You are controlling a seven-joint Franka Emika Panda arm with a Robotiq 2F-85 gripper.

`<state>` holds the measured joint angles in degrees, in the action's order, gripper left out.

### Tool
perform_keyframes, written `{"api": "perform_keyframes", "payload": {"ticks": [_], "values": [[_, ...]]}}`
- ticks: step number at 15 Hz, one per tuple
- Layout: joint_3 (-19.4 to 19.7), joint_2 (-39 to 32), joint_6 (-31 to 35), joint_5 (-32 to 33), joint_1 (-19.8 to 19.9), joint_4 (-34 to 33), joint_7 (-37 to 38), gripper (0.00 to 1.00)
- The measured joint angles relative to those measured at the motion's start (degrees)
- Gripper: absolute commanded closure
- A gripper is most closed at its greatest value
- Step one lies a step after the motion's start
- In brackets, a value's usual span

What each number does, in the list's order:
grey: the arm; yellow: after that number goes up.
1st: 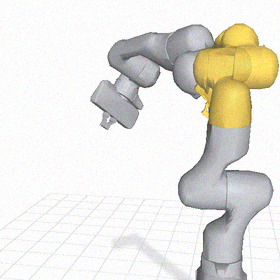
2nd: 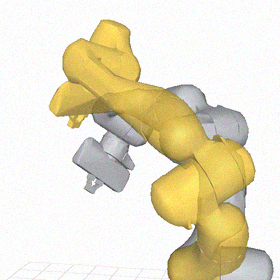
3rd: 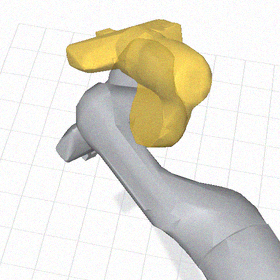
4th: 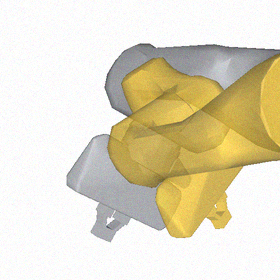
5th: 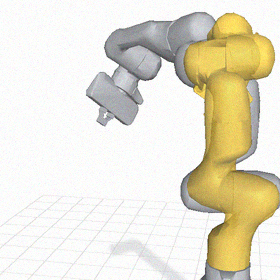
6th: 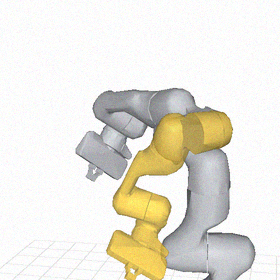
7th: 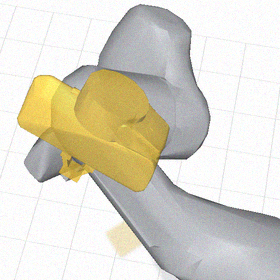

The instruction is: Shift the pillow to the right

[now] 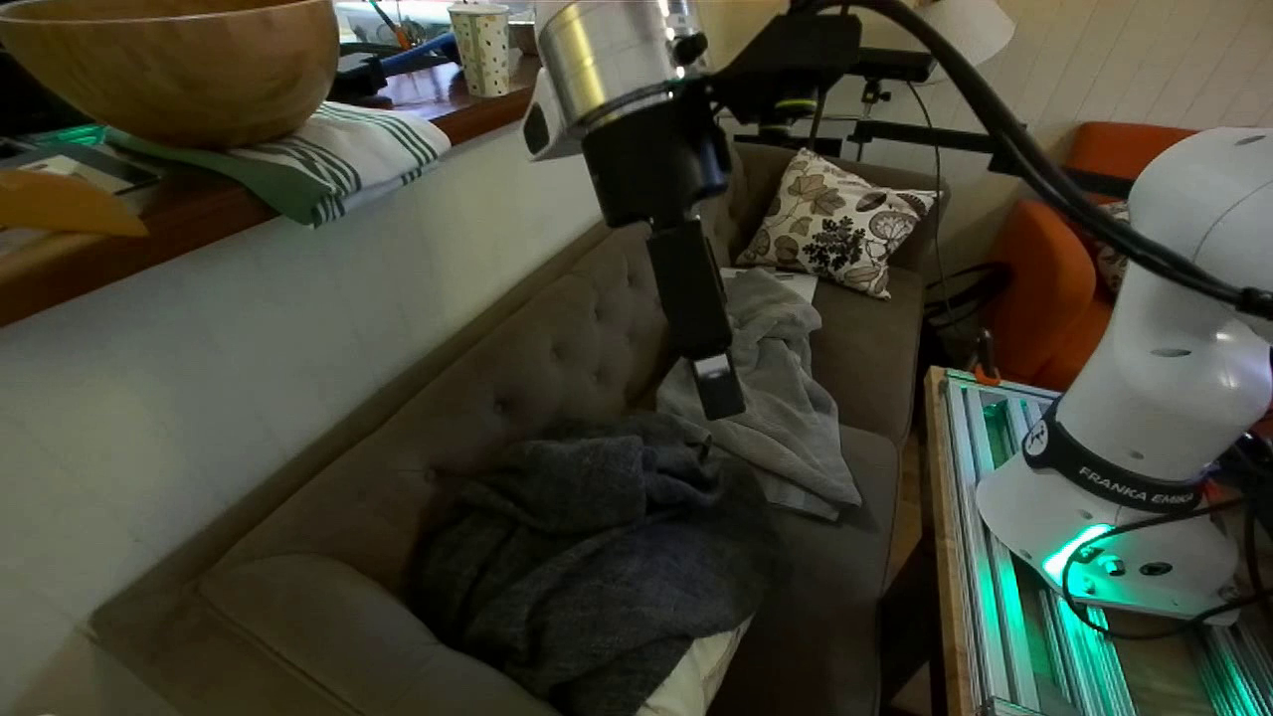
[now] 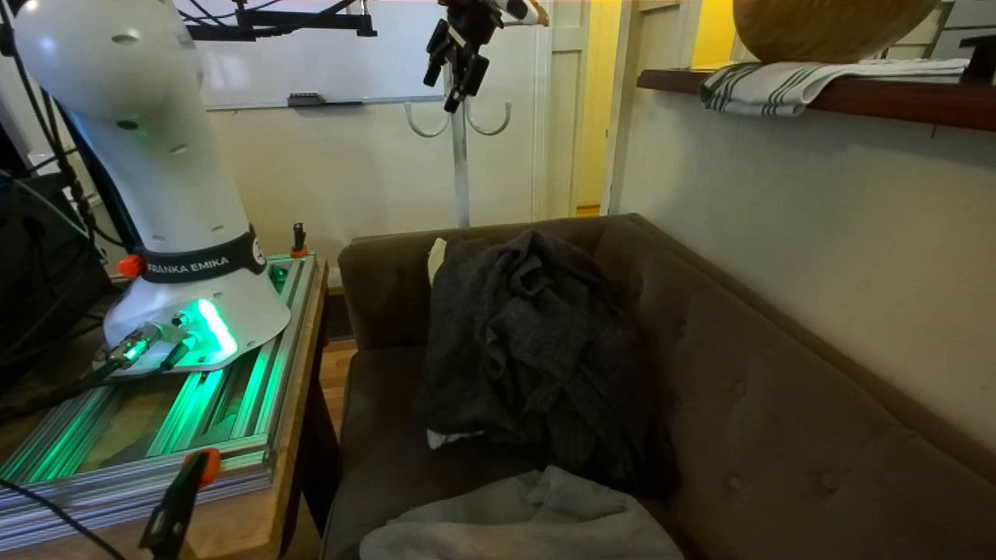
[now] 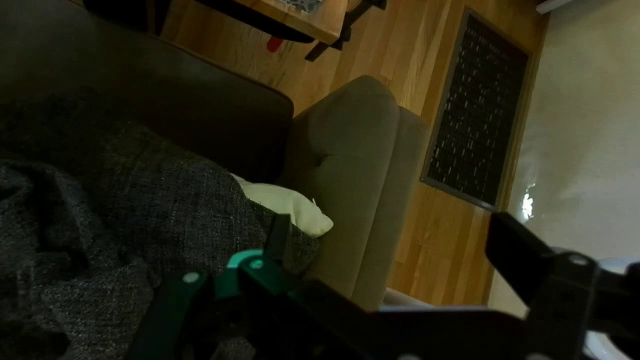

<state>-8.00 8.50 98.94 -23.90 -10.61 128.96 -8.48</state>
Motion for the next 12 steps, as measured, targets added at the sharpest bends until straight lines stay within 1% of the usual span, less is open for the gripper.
{"api": "perform_keyframes", "payload": {"ticks": [8,12], "values": [[-0.2,-0.5,0.0,-0.2,0.0,-0.1,0.7,0.00],[-2.5,-1.6,1.7,-1.2,-0.6,0.9,6.0,0.00]]}}
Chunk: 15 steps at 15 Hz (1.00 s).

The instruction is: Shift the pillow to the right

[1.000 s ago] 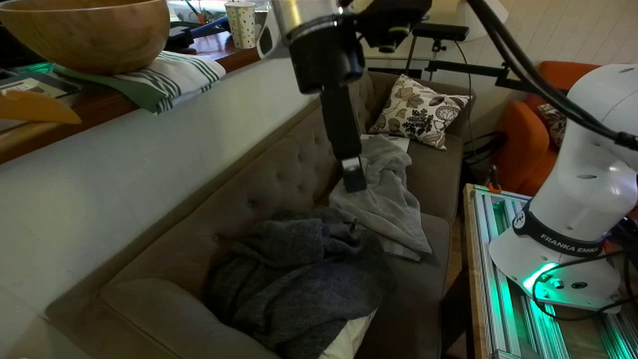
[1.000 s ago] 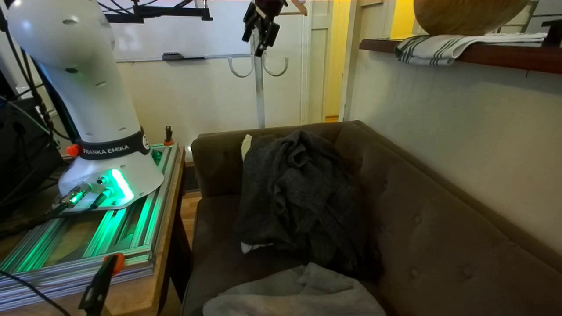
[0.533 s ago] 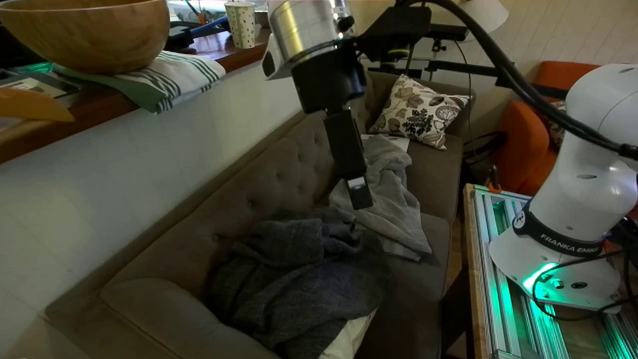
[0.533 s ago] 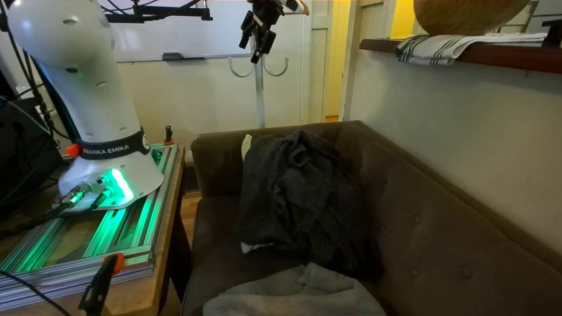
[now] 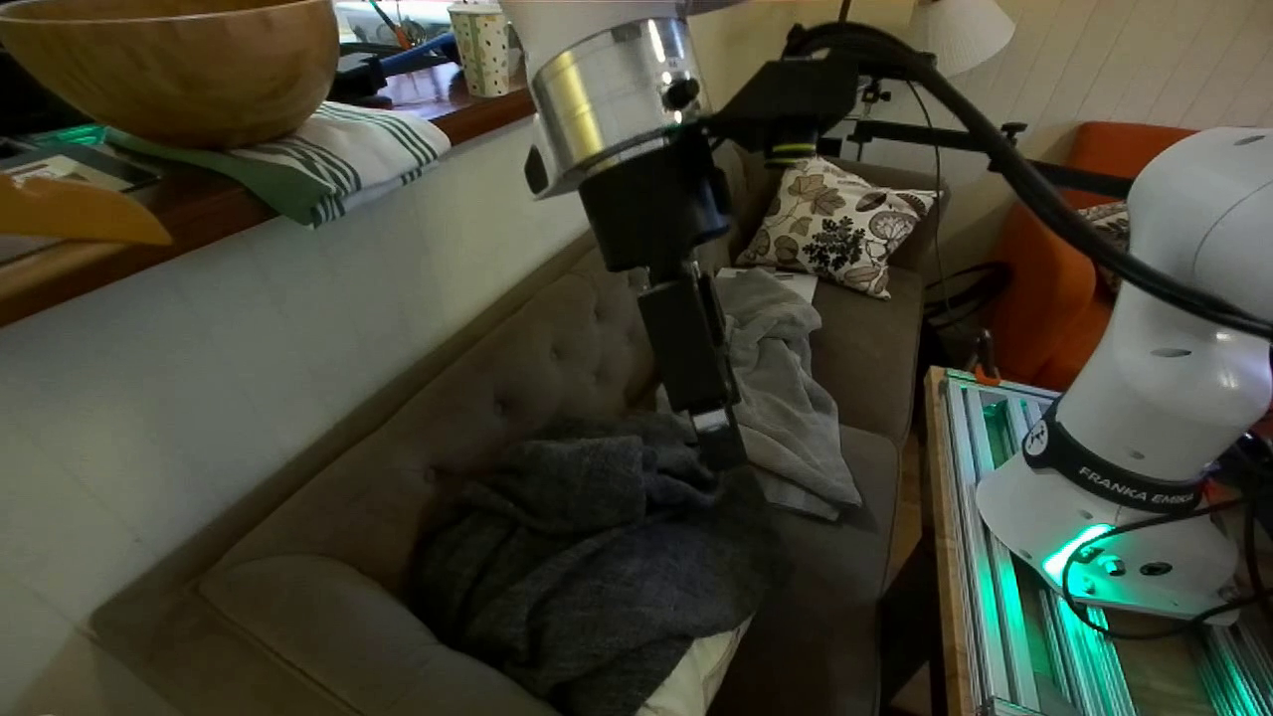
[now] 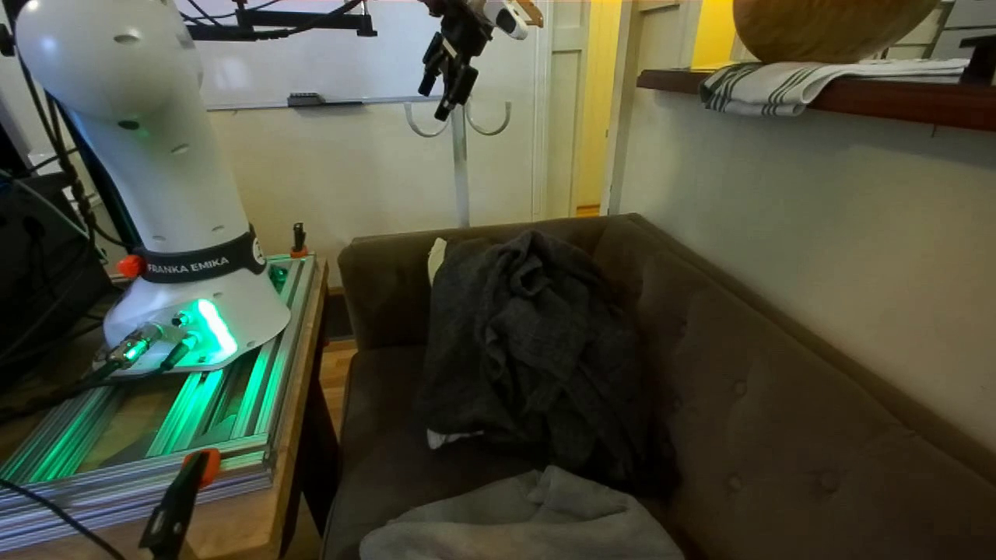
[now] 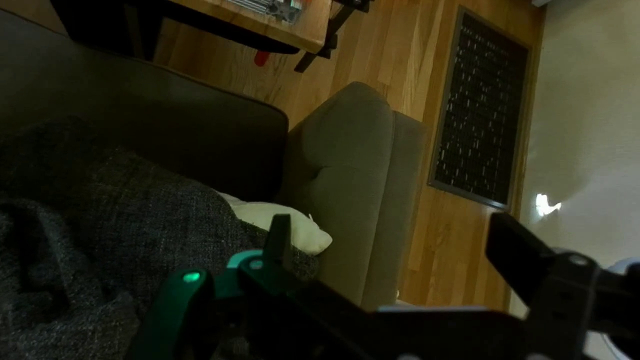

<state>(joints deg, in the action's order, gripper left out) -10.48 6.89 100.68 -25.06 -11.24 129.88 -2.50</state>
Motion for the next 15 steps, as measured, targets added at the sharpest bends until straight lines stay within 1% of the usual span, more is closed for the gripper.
{"api": "perform_keyframes", "payload": {"ticks": [2,5,8,11,15], "values": [[-1.6,0.1,2.4,-0.2,-0.9,2.3,4.6,0.00],[-3.9,0.2,8.0,-0.5,-2.3,7.2,11.9,0.00],[-5.6,0.7,12.1,0.3,-2.9,12.2,19.7,0.00],[-5.8,1.8,12.8,0.4,-2.9,13.9,21.3,0.00],[-5.7,2.1,13.0,0.3,-2.9,13.9,21.5,0.00]]}}
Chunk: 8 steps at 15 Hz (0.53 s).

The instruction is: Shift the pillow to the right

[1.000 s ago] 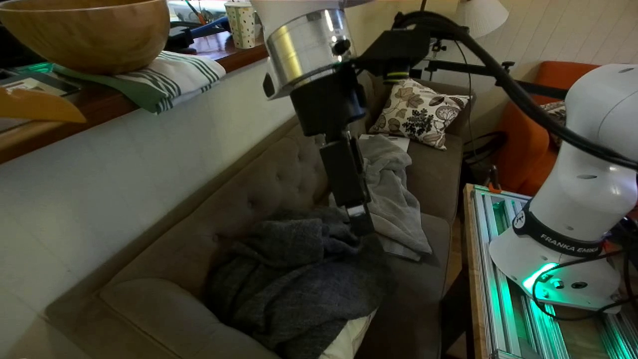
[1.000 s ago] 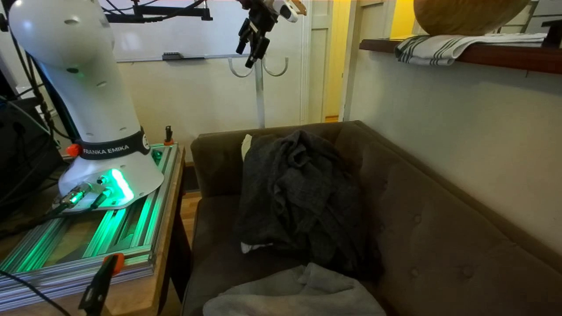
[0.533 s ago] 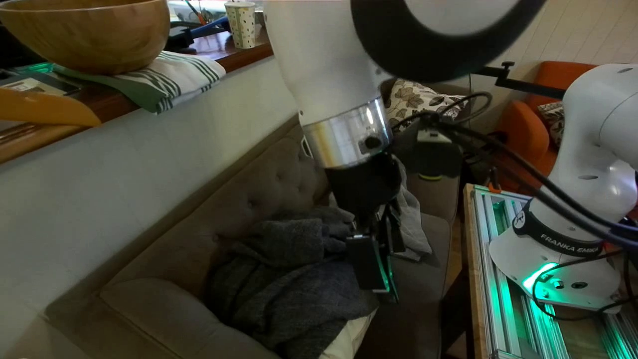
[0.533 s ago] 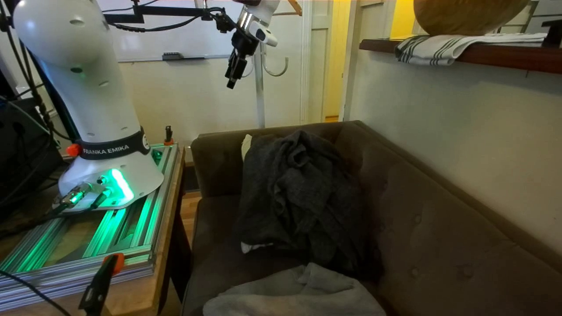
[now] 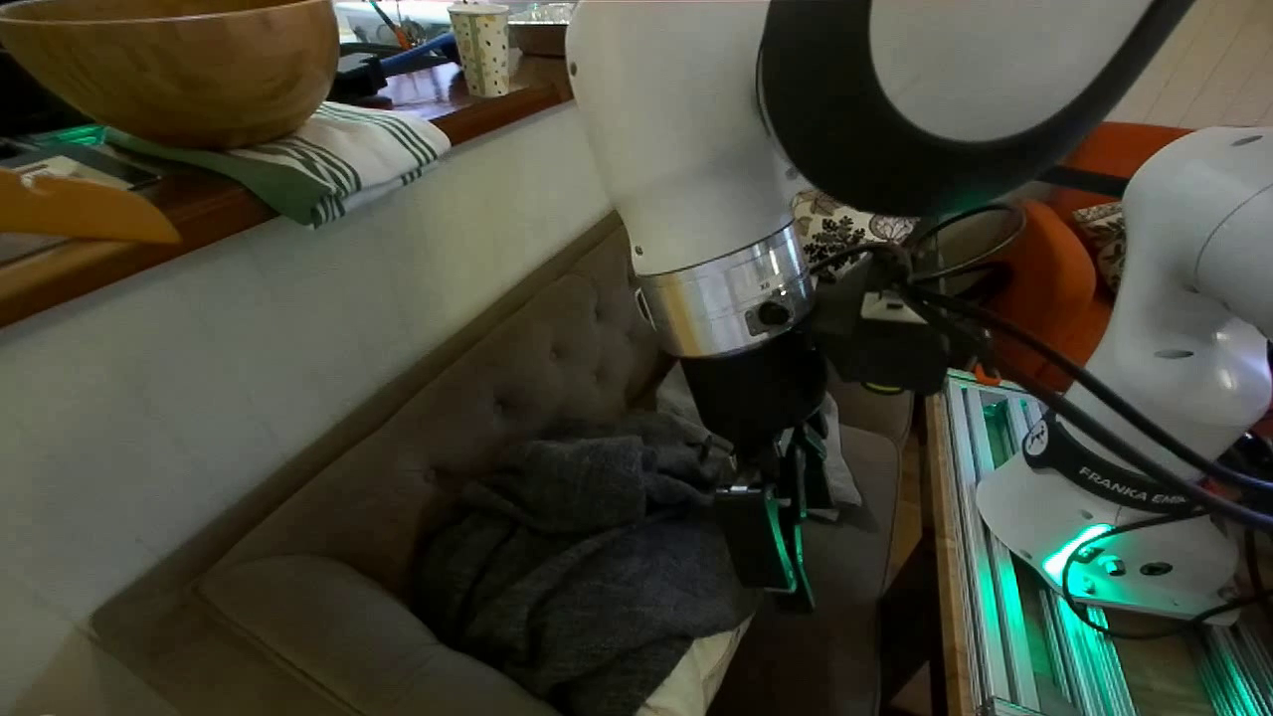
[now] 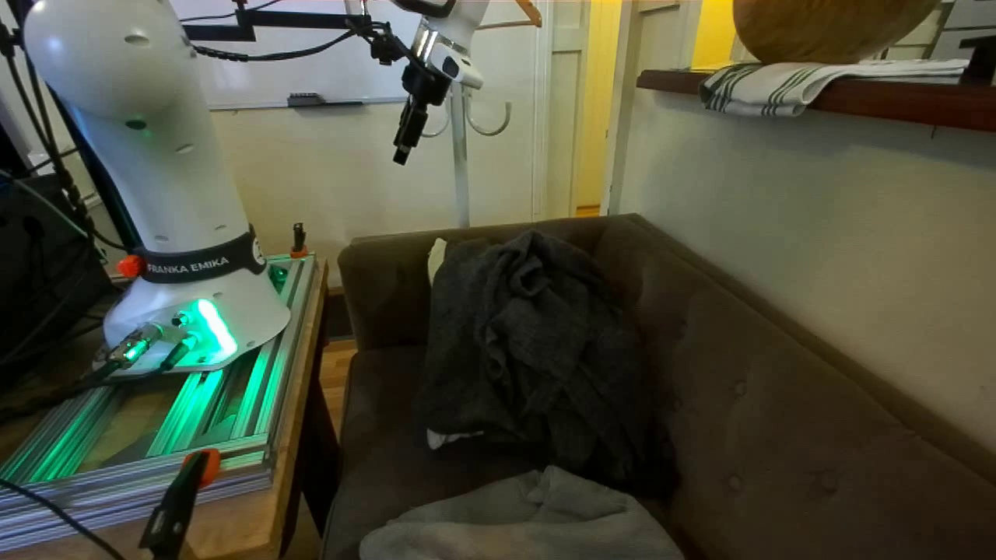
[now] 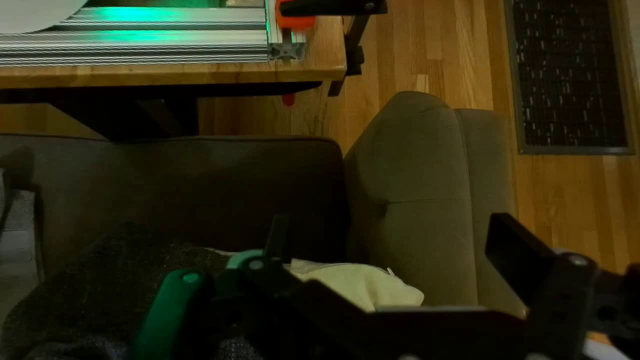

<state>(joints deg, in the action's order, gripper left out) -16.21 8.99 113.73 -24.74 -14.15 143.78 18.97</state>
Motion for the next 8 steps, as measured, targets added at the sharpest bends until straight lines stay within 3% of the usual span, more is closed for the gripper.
{"api": "perform_keyframes", "payload": {"ticks": [3,8], "values": [[0.1,-2.7,3.3,-0.9,0.2,-0.4,3.8,0.00],[0.2,-14.0,13.8,-5.3,0.2,-2.5,12.7,0.00]]}}
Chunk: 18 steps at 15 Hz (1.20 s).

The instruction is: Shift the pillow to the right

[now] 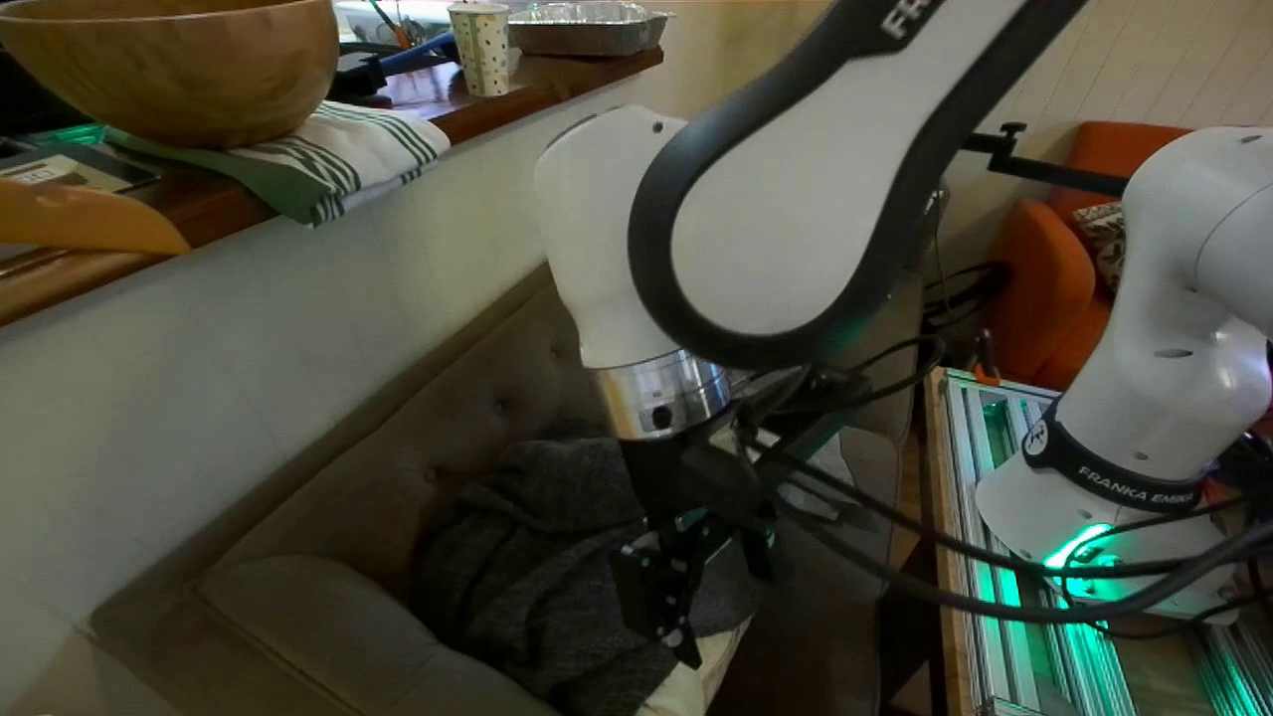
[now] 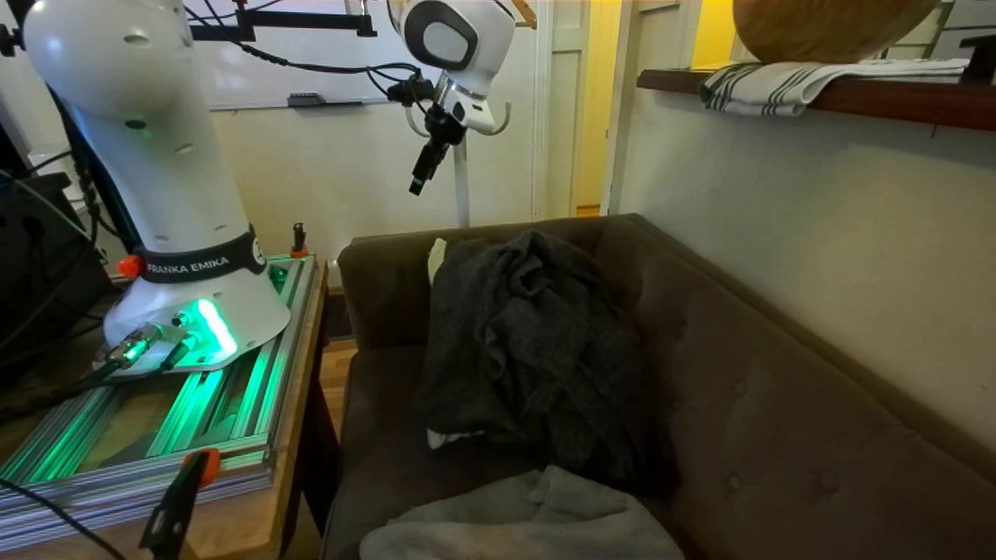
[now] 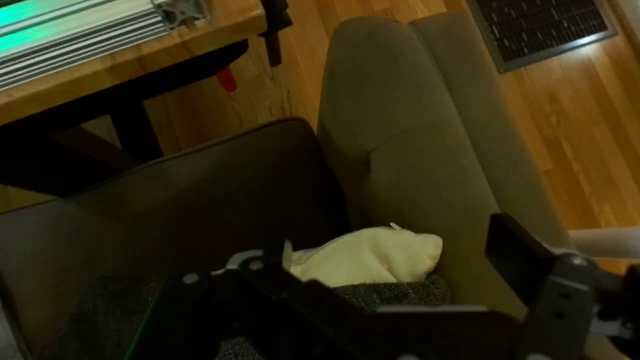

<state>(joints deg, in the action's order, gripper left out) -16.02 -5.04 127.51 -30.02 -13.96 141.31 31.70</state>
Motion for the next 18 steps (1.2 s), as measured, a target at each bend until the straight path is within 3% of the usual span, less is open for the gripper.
{"api": "perform_keyframes", "payload": {"ticks": [6,14,18], "values": [[0.0,-11.4,6.6,-4.9,-2.7,-4.0,14.0,0.00],[0.3,-12.5,7.3,-4.8,-3.0,-4.6,14.1,0.00],[0.7,-16.5,10.6,-3.3,-3.6,-7.4,14.1,0.00]]}}
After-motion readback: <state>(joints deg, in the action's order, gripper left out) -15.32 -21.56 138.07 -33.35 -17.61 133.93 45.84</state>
